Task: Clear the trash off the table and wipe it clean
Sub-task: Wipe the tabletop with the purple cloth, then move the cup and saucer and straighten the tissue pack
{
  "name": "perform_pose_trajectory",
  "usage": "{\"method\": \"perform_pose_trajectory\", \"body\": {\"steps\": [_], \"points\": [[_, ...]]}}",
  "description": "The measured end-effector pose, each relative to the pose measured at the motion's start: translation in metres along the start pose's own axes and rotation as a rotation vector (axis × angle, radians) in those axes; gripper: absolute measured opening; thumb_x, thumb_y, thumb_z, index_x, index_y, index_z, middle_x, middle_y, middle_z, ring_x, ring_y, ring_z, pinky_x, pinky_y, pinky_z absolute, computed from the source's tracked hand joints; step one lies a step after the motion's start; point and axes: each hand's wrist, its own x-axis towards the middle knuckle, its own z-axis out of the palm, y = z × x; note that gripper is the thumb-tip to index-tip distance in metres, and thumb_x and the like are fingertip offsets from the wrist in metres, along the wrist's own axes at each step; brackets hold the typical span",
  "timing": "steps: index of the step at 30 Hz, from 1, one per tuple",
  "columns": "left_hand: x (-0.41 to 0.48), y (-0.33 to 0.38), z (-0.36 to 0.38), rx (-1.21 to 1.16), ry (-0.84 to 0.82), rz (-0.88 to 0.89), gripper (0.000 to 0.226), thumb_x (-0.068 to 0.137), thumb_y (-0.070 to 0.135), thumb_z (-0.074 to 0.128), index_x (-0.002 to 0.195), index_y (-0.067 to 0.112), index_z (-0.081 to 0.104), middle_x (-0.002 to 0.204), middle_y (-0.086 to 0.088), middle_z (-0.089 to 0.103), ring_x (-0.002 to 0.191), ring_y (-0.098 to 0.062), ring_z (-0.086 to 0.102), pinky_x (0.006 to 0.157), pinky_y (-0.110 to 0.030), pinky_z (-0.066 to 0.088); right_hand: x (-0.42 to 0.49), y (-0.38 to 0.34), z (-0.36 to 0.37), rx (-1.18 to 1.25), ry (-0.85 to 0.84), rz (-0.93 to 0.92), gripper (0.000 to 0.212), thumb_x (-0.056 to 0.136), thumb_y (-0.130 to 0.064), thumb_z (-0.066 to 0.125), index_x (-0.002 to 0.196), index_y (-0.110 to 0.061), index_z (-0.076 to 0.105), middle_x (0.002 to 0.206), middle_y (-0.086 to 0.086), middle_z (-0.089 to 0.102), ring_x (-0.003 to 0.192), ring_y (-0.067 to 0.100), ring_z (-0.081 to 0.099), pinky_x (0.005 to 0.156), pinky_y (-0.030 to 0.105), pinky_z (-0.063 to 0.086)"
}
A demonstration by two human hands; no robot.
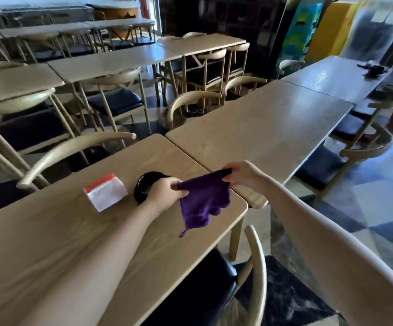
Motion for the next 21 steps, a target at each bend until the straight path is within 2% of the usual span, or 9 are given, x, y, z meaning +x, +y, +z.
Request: {"method": "perform_pose_trajectory", "body": {"steps": [2,4,7,12,14,16,18,19,21], "points": [[0.005,-0.022,0.023,-0.164,0.014,-0.123,0.021,0.079,-0.002,0.068,0.074,0.018,0.062,0.077,-0.008,0.065,0.072,-0.022,0.06,0.085,-0.044,0.053,0.019,0.022,0.008,0.012,-0.038,0.066,0.026,0.083,0.008,0.057,0.098,-0.012,0.061,0.08,0.004,0.057,0.073,0.017,0.056,0.073,0.029,0.054],[0.01,-0.044,0.048,-0.307,0.008,-0.25,0.022,0.082,-0.005,0.064,0.075,0.015,0.06,0.082,-0.011,0.062,0.068,-0.02,0.059,0.072,-0.036,0.056,0.034,0.045,0.015,0.03,-0.038,0.122,0.029,0.083,0.009,0.058,0.103,-0.011,0.061,0.089,0.01,0.057,0.082,0.022,0.056,0.075,0.031,0.053],[0.02,-0.066,0.075,-0.464,0.011,-0.408,0.017,0.087,-0.005,0.058,0.08,0.01,0.058,0.075,-0.006,0.059,0.063,-0.018,0.057,0.056,-0.025,0.054,0.055,0.078,0.026,-0.008,0.002,0.201,0.033,0.082,0.007,0.06,0.114,0.0,0.061,0.097,0.014,0.056,0.087,0.025,0.056,0.079,0.039,0.052],[0.045,-0.089,0.093,-0.518,0.109,-0.49,0.02,0.088,-0.003,0.056,0.075,0.012,0.056,0.071,-0.004,0.058,0.059,-0.016,0.055,0.044,-0.019,0.052,0.084,0.109,0.049,-0.176,0.109,0.194,0.035,0.08,-0.002,0.067,0.115,0.002,0.062,0.093,0.01,0.058,0.083,0.024,0.057,0.067,0.033,0.048],[0.054,-0.1,0.096,-0.492,0.157,-0.514,0.015,0.088,-0.001,0.058,0.079,0.011,0.06,0.073,-0.005,0.06,0.062,-0.017,0.057,0.051,-0.024,0.056,0.092,0.114,0.058,-0.241,0.139,0.169,0.033,0.082,-0.008,0.067,0.114,-0.003,0.062,0.098,0.008,0.061,0.092,0.025,0.059,0.074,0.027,0.043],[0.06,-0.111,0.098,-0.423,0.183,-0.53,0.008,0.086,0.003,0.061,0.087,0.009,0.065,0.081,-0.007,0.065,0.072,-0.022,0.062,0.073,-0.036,0.059,0.1,0.119,0.066,-0.307,0.147,0.141,0.03,0.083,-0.011,0.066,0.112,-0.009,0.064,0.106,0.01,0.066,0.1,0.024,0.06,0.078,0.025,0.04],[0.062,-0.12,0.098,-0.354,0.19,-0.54,0.012,0.085,0.004,0.062,0.096,0.005,0.067,0.087,-0.007,0.065,0.08,-0.023,0.062,0.083,-0.035,0.055,0.105,0.122,0.071,-0.364,0.132,0.128,0.027,0.083,-0.012,0.064,0.11,-0.01,0.065,0.108,0.01,0.067,0.101,0.023,0.06,0.083,0.026,0.042],[0.062,-0.123,0.097,-0.357,0.18,-0.551,0.015,0.085,0.003,0.062,0.099,0.003,0.067,0.088,-0.007,0.064,0.079,-0.022,0.062,0.08,-0.032,0.056,0.108,0.123,0.073,-0.389,0.123,0.129,0.026,0.084,-0.011,0.063,0.11,-0.009,0.066,0.108,0.01,0.068,0.102,0.024,0.06,0.083,0.026,0.042],[0.06,-0.128,0.089,-0.441,0.149,-0.579,0.013,0.086,-0.002,0.058,0.097,0.004,0.063,0.089,-0.01,0.063,0.069,-0.019,0.062,0.059,-0.023,0.058,0.113,0.124,0.074,-0.427,0.106,0.144,0.026,0.084,-0.009,0.061,0.109,-0.009,0.066,0.107,0.011,0.068,0.099,0.025,0.061,0.081,0.023,0.04]]}}
